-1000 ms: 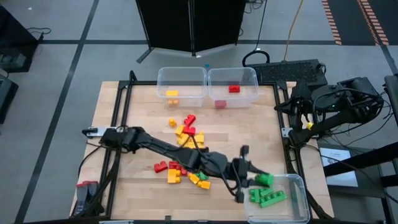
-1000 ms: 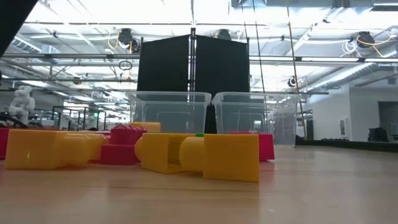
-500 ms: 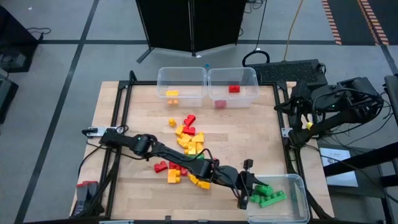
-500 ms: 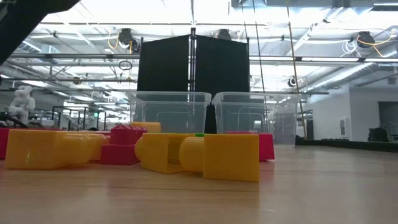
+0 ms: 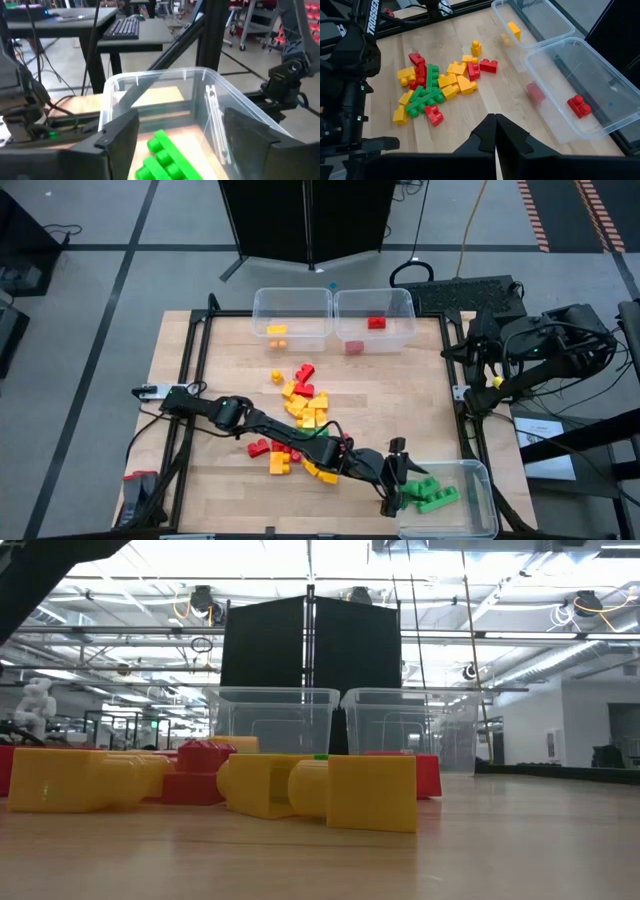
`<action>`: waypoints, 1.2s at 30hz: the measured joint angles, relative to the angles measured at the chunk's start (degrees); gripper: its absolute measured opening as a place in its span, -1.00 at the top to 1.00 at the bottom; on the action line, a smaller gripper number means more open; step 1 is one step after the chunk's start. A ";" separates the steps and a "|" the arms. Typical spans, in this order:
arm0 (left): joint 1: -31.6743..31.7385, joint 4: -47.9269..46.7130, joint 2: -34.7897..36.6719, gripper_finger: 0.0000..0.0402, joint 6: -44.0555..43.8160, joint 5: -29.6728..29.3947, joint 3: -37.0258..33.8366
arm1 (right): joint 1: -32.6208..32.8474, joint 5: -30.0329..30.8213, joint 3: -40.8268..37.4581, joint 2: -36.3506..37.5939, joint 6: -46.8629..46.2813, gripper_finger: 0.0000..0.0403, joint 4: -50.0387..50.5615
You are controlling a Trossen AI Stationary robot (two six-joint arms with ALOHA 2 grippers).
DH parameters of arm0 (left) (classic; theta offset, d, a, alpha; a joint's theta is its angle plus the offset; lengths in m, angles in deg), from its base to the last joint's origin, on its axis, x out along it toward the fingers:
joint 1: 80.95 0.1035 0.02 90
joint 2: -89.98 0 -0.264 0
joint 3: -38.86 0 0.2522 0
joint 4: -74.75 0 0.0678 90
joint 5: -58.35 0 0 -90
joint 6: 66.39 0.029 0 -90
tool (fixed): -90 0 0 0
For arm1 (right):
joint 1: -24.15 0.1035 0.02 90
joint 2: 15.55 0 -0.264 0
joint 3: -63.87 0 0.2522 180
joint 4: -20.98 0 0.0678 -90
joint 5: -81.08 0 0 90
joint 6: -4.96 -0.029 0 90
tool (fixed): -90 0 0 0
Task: Sort blocks
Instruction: Put the red game piece into the top right transparent bin
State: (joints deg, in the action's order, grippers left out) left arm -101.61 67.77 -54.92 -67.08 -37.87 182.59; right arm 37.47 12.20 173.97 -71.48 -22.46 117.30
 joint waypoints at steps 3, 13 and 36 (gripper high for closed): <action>-0.01 -0.83 1.69 -0.33 1.32 -0.90 0.34 | 0.00 0.00 -0.01 0.01 0.00 0.99 0.02; 1.23 -32.79 15.88 -0.34 5.50 -16.44 4.83 | 0.00 -0.18 -0.01 0.01 0.01 0.99 0.02; 6.54 -75.36 1.80 -0.34 -21.29 -8.47 4.70 | 0.02 -0.24 0.00 0.03 -0.32 0.99 0.43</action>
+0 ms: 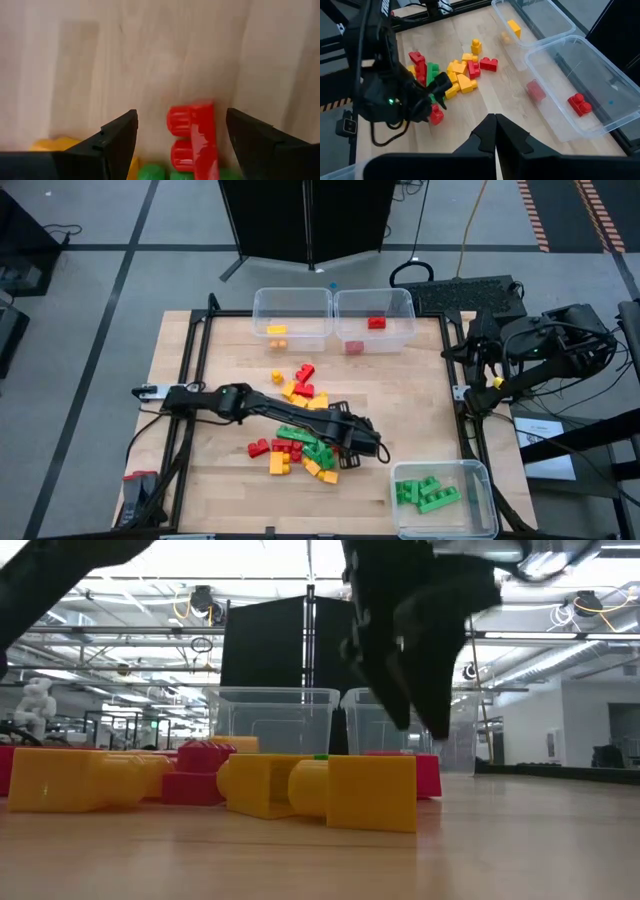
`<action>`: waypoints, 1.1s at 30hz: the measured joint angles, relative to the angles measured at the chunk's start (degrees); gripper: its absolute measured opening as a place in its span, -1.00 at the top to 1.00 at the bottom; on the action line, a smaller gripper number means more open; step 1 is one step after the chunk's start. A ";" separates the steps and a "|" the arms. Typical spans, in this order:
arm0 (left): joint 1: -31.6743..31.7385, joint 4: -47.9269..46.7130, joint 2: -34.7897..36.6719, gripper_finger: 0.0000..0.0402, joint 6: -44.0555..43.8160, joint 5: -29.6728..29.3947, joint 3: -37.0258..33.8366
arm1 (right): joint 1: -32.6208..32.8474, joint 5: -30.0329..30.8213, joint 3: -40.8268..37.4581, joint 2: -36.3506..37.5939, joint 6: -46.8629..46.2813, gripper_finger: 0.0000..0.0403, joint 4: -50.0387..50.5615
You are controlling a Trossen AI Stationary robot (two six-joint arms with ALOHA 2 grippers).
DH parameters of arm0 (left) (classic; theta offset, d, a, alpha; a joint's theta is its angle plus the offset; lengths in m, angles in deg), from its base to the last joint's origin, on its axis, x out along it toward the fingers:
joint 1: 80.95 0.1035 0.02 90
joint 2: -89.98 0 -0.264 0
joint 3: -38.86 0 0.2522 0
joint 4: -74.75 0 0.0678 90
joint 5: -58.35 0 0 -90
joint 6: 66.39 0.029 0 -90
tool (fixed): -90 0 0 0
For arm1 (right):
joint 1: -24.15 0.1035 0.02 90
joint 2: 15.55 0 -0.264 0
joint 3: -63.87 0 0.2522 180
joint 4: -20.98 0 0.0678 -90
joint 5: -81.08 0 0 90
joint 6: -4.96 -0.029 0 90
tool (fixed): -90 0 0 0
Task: Sort blocks
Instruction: Put the red game piece into the top right transparent bin
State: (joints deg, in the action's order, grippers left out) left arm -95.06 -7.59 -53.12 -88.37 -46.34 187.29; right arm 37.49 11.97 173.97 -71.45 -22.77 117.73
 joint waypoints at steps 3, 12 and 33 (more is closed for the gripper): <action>-0.08 -0.89 -1.76 -0.34 -0.61 1.89 0.00 | 0.00 -0.20 -0.01 0.02 -0.10 0.99 0.37; -0.24 -0.79 -5.79 -0.26 -1.52 5.73 0.34 | 0.00 -0.20 -0.01 0.02 -0.03 0.99 0.65; 2.76 -0.34 4.18 0.80 3.44 -0.33 0.15 | -0.01 0.16 -0.01 0.12 0.10 0.99 1.77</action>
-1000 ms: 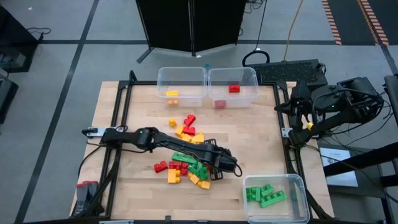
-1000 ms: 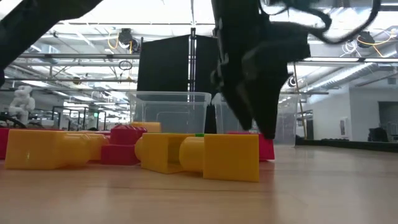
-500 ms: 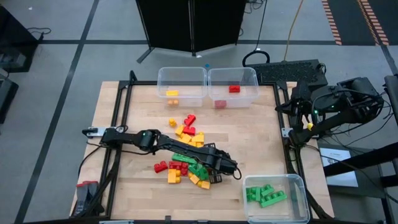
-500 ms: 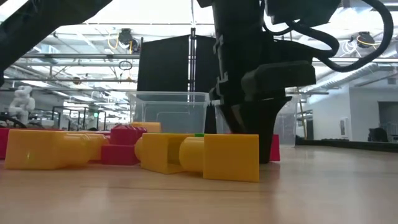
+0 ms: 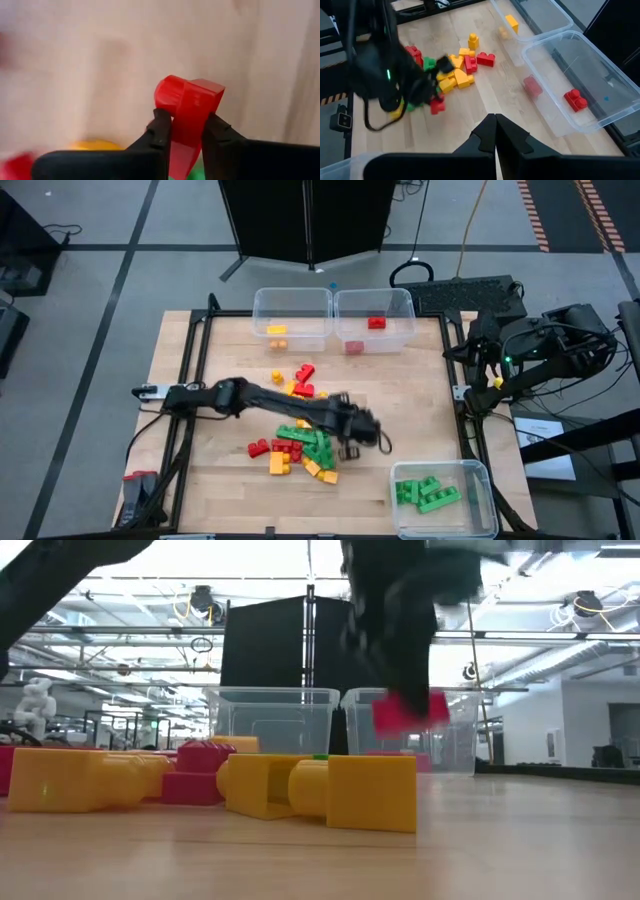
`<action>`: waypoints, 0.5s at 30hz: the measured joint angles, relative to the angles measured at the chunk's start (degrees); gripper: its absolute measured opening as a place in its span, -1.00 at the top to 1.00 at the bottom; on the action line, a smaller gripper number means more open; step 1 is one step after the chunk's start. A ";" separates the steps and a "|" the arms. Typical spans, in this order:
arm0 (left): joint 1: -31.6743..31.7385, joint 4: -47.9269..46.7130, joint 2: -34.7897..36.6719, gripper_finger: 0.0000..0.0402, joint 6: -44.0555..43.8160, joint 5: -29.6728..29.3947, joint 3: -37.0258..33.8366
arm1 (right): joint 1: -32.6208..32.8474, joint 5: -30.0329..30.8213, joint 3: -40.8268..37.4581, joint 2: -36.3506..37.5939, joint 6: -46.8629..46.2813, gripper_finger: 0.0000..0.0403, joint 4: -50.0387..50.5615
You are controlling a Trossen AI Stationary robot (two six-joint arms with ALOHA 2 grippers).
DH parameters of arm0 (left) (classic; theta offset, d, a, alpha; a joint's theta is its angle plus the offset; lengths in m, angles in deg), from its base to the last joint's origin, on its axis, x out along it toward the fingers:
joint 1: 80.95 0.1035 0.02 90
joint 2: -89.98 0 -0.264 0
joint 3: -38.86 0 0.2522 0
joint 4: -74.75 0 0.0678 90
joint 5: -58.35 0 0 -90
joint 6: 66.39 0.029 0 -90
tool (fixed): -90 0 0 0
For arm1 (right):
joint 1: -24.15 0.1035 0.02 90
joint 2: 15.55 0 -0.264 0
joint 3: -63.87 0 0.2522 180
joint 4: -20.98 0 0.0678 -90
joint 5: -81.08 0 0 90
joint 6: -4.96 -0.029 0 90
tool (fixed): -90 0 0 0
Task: Sort blocks
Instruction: Put the red game piece into the top right transparent bin
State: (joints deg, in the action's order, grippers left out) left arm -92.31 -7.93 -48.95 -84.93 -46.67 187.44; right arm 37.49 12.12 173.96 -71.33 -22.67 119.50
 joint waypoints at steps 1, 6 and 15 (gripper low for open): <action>0.60 0.48 1.66 0.81 0.02 -1.69 0.02 | 0.01 0.09 0.00 0.00 0.00 0.99 -0.01; 4.98 7.82 9.06 0.81 3.29 -12.25 0.02 | -0.01 0.11 0.00 0.01 0.04 0.99 -0.01; 18.17 29.22 14.79 0.81 9.09 -23.20 0.17 | -0.02 0.14 0.00 0.01 0.85 0.99 -0.03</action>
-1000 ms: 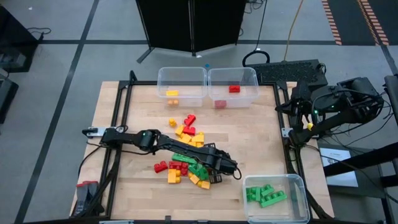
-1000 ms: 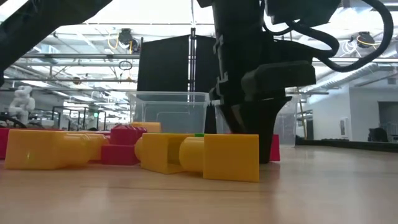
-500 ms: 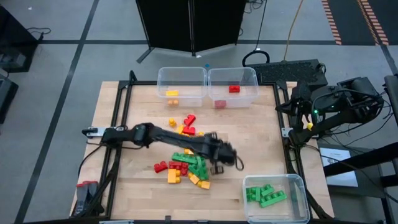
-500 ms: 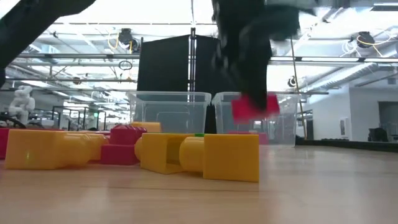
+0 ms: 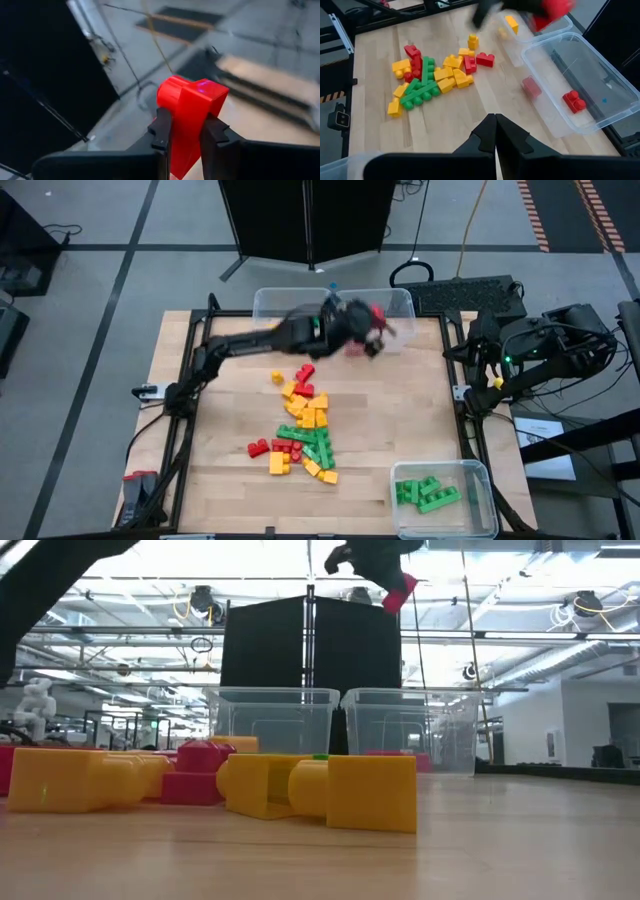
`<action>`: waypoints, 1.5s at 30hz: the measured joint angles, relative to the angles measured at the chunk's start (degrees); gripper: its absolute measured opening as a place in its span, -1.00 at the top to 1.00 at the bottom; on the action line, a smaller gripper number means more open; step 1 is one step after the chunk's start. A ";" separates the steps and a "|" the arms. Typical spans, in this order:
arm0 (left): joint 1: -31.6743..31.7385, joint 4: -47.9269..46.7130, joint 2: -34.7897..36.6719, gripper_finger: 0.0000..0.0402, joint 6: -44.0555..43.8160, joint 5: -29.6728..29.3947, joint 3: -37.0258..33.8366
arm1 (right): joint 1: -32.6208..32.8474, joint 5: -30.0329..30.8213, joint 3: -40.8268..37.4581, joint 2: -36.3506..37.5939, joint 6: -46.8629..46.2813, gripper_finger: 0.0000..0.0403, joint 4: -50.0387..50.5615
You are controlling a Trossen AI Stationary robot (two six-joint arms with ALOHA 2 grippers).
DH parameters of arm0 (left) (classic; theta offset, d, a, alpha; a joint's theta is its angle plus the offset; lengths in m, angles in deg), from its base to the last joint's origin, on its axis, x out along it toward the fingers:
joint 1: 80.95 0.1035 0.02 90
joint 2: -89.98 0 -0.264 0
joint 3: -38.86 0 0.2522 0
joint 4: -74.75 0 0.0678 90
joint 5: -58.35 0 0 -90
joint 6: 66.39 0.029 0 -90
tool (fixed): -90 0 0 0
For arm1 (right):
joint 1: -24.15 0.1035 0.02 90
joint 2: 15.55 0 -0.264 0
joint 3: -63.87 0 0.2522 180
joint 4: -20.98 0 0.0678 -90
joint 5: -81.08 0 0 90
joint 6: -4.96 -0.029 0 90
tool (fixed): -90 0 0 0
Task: Sort blocks
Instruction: Put the red game piece into the top right transparent bin, then put the red piece into the top right transparent bin
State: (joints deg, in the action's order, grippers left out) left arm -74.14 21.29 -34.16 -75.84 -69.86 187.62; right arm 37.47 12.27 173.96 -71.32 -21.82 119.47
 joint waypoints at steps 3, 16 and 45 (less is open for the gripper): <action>4.12 5.05 -0.32 0.81 1.11 0.01 -0.02 | 0.00 -0.02 0.00 0.00 0.02 0.99 0.00; 12.61 19.07 -4.05 0.80 2.84 8.90 -6.45 | 0.02 -0.19 0.00 0.76 3.40 0.99 0.04; 8.40 12.51 11.43 0.80 9.34 17.15 -19.12 | 0.02 -0.11 0.00 3.89 3.89 0.99 0.42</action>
State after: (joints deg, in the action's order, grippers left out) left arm -65.73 33.80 -22.72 -66.50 -52.72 168.50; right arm 37.49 12.16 173.96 -67.43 -17.93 119.88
